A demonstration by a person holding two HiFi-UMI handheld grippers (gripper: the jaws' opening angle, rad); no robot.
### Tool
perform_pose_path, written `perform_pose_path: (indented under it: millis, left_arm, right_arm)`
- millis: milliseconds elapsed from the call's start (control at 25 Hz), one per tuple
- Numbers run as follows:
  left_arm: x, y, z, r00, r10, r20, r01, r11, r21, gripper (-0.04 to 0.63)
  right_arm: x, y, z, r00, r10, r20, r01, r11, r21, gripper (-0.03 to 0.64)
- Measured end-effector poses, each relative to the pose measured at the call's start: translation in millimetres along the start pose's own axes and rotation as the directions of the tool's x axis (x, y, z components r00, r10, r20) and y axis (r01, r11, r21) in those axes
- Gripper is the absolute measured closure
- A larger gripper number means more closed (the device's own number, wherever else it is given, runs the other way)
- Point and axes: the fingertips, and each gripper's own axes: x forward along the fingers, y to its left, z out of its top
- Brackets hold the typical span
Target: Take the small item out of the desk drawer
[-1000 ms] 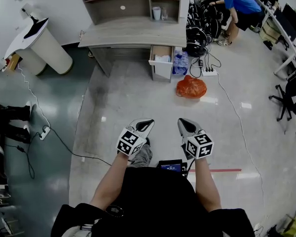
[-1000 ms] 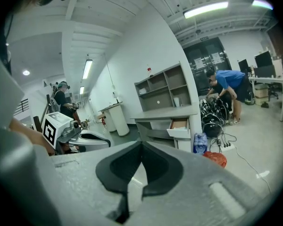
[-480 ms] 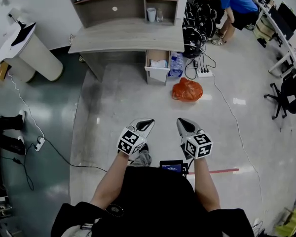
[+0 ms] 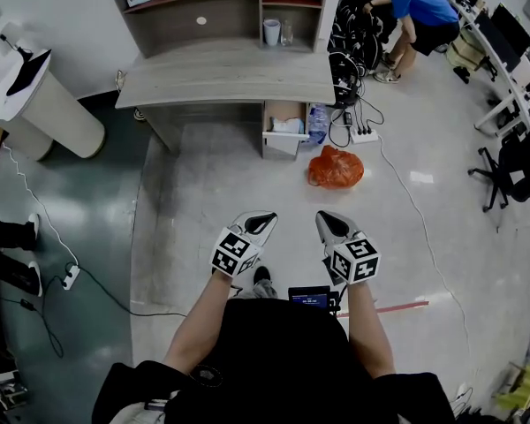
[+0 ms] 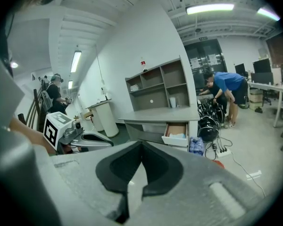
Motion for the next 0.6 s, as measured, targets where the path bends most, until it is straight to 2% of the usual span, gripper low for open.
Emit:
perform_pose_path:
  millis: [280,600]
  left_arm:
    - [-3.8,27.9,3.1,1.0,-0.018,0.006,0.018,1.0,-0.013,0.595]
    - [5.6,30.1,-7.1,0.999,-0.046,-0.014,0.045,0.999,-0.029,0.595]
  right_arm:
    - [20.8,8.9,7.7,1.0,-0.022,-0.009,0.022,1.0,0.005,0.618]
    - [28.3,0.8,1.8,0.999,-0.034,-0.028,0.034,0.999,0.018,0.62]
